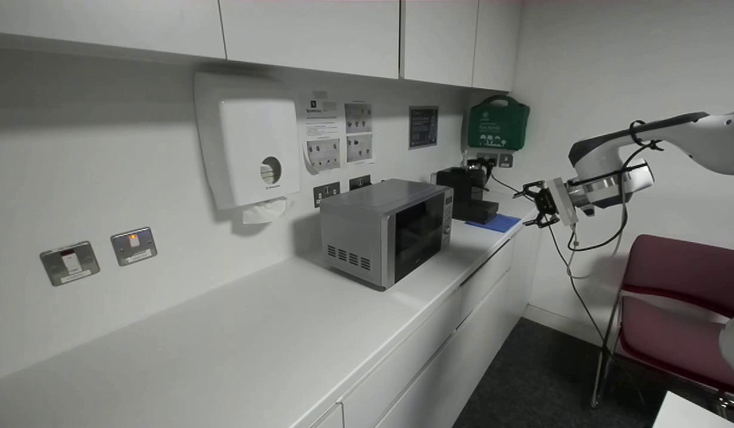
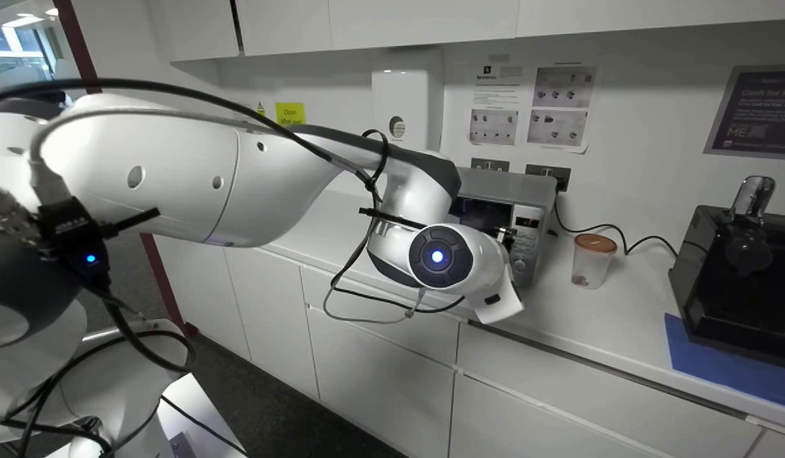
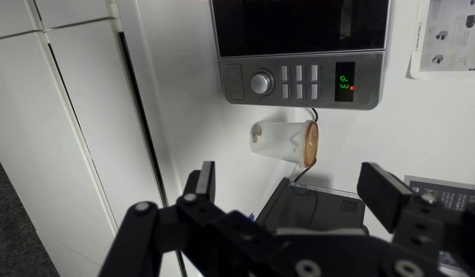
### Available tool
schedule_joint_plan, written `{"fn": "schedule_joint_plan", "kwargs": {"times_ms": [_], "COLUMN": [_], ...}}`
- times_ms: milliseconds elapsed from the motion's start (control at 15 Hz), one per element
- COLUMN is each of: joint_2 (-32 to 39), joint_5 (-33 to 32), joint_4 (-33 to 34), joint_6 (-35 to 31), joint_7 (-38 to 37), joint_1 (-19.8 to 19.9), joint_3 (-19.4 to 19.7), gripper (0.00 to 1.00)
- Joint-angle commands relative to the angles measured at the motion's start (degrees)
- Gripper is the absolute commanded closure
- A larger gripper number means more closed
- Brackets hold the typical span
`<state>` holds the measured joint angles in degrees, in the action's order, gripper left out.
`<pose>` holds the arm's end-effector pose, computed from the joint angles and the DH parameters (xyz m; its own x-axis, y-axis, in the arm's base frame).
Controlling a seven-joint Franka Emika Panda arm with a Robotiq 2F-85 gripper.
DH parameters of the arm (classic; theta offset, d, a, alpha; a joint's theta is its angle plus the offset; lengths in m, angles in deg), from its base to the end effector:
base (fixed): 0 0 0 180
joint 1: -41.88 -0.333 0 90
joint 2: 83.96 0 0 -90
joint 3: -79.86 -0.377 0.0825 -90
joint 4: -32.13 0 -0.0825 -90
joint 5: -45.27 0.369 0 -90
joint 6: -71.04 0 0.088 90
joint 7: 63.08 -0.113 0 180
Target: Press a button on the microwave
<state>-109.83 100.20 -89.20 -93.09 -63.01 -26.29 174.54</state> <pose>0.4593 -0.3717 0.4852 0.0927 -0.9937 -0.0630 -0.5037 0.0078 -0.8638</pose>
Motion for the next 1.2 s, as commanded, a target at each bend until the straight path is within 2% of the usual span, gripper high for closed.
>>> {"fn": "schedule_joint_plan", "kwargs": {"times_ms": [0, 267, 467, 733, 1000, 1067, 1133], "joint_2": [-10.82, -23.04, -32.38, -43.95, -50.62, -50.66, -51.79], "joint_5": [-0.55, 1.47, -4.21, -16.78, -27.77, -35.96, -38.89], "joint_4": [0.41, 6.49, 11.17, 13.41, 12.58, 11.58, 11.74], "joint_6": [-11.2, -23.41, -28.84, -33.36, -32.64, -31.88, -31.83], "joint_7": [3.0, 10.16, 13.64, 15.76, 16.09, 9.25, 9.04], "joint_1": [-8.3, -18.71, -22.75, -24.63, -24.54, -24.53, -24.64], "joint_3": [3.23, 6.08, 4.99, 2.15, 1.66, 3.28, 3.32], "gripper": [0.0, 0.0, 0.0, 0.0, 0.0, 0.0, 0.0]}}
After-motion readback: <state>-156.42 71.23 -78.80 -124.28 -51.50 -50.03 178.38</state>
